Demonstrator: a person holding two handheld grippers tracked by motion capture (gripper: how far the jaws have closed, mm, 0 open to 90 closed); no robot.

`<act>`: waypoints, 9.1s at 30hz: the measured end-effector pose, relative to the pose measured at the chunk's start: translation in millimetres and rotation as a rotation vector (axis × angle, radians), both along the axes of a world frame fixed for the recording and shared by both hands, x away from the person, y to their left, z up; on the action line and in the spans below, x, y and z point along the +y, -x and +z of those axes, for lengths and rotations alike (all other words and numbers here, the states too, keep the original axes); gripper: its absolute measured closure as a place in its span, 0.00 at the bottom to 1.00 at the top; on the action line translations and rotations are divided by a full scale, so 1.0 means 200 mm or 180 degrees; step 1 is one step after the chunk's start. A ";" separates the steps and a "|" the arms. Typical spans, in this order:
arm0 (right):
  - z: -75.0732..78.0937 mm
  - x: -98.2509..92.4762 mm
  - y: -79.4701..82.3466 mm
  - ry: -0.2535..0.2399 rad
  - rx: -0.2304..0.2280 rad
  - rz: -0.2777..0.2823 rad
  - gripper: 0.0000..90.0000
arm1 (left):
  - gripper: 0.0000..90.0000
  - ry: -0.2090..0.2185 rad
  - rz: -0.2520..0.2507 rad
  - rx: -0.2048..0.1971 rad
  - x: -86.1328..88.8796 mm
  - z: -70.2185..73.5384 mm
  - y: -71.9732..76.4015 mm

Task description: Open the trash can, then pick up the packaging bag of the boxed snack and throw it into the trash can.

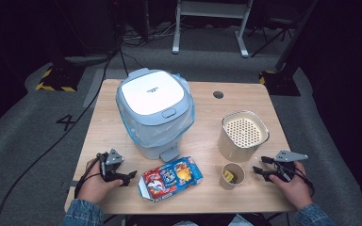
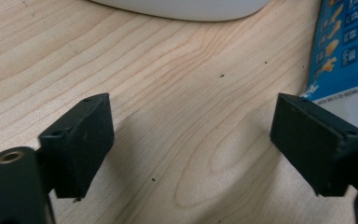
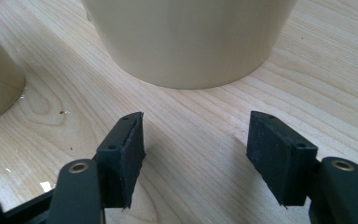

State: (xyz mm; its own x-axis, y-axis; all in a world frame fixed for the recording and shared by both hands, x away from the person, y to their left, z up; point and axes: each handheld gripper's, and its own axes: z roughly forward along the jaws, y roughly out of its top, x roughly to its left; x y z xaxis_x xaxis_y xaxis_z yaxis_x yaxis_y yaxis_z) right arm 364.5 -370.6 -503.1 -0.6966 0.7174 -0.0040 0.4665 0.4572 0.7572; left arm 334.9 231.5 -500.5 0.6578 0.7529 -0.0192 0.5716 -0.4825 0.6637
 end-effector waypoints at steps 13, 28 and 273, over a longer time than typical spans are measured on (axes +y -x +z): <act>0.00 0.00 0.00 -0.0006 0.0002 -0.0003 0.41 | 0.54 0.0404 -0.0208 -0.0128 0.08 0.30 0.02; 0.00 0.00 0.00 -0.0006 0.0001 -0.0003 0.41 | 0.59 0.0873 -0.0376 -0.0534 0.04 0.71 0.00; 0.14 1.37 0.20 0.1085 0.0306 0.1673 0.63 | 0.25 0.0102 0.0443 -0.0132 0.05 -0.02 -0.02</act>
